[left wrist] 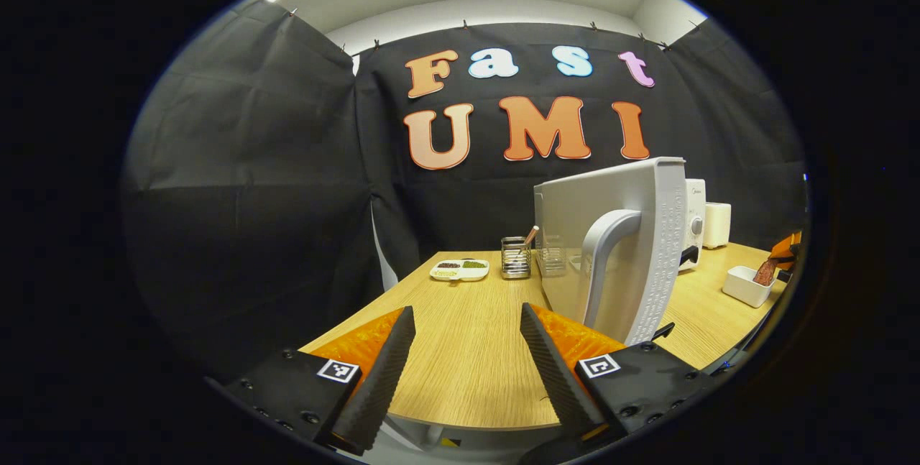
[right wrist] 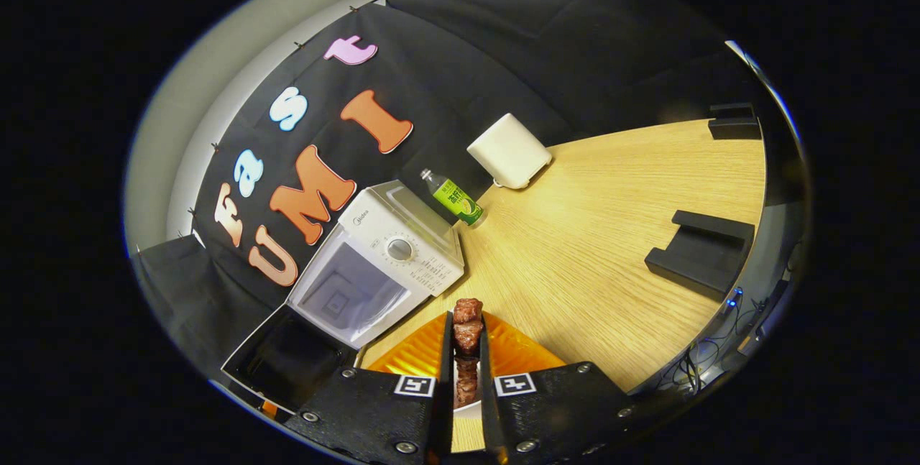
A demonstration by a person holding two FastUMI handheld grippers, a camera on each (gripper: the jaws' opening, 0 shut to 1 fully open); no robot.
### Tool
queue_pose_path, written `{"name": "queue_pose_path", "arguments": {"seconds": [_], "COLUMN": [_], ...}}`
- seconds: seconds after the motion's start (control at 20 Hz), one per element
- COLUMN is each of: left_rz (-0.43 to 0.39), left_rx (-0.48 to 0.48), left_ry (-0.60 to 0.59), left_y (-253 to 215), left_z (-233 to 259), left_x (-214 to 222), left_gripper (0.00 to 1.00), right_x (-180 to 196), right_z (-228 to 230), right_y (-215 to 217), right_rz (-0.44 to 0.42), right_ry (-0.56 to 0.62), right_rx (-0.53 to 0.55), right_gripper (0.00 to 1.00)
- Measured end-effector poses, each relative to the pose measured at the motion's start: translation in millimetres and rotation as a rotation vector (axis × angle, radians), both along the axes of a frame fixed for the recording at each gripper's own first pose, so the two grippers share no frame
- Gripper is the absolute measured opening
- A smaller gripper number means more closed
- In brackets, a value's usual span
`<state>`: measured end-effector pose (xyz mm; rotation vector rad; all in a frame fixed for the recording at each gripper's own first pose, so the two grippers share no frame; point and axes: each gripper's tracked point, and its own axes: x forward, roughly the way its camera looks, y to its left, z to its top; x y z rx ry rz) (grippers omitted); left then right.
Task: Open the microwave oven with the left hand, put the food in, and close the microwave oven.
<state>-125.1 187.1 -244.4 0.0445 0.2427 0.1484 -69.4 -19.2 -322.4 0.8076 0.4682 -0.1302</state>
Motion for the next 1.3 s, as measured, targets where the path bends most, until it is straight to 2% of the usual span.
{"name": "queue_pose_path", "arguments": {"seconds": [0.4,0.65,0.7,0.75,0.8,0.95,1.0,1.05,1.1,1.2,1.25,1.3], "left_rz": [-0.001,-0.02,-0.021,-0.022,-0.019,-0.017,-0.013,-0.007,0.0,0.009,0.014,0.017], "left_rx": [0.016,0.061,0.071,0.077,0.078,0.075,0.08,0.083,0.081,0.077,0.081,0.085], "left_ry": [-0.021,-0.053,-0.059,-0.063,-0.064,-0.067,-0.069,-0.071,-0.072,-0.073,-0.076,-0.079], "left_y": [1,-6,-6,-5,-3,-1,2,6,10,15,18,22], "left_z": [9,24,26,28,29,30,30,31,31,32,33,34], "left_x": [9,17,18,18,19,19,18,17,17,17,16,15], "left_gripper": [0.87,0.87,0.88,0.96,0.96,0.96,0.88,0.88,0.96,0.96,0.88,0.88], "right_x": [19,42,47,52,58,75,80,85,90,102,108,114], "right_z": [40,77,84,92,99,116,120,124,128,130,131,133], "right_y": [1,13,17,22,27,42,48,55,63,80,88,96], "right_rz": [0.012,0.029,0.034,0.038,0.042,0.055,0.057,0.063,0.069,0.092,0.101,0.106], "right_ry": [-0.072,-0.145,-0.162,-0.18,-0.196,-0.233,-0.245,-0.255,-0.265,-0.275,-0.278,-0.285], "right_rx": [-0.145,-0.203,-0.211,-0.218,-0.222,-0.244,-0.255,-0.263,-0.265,-0.265,-0.267,-0.27], "right_gripper": [0.14,0.14,0.14,0.14,0.14,0.14,0.14,0.14,0.14,0.14,0.14,0.14]}}
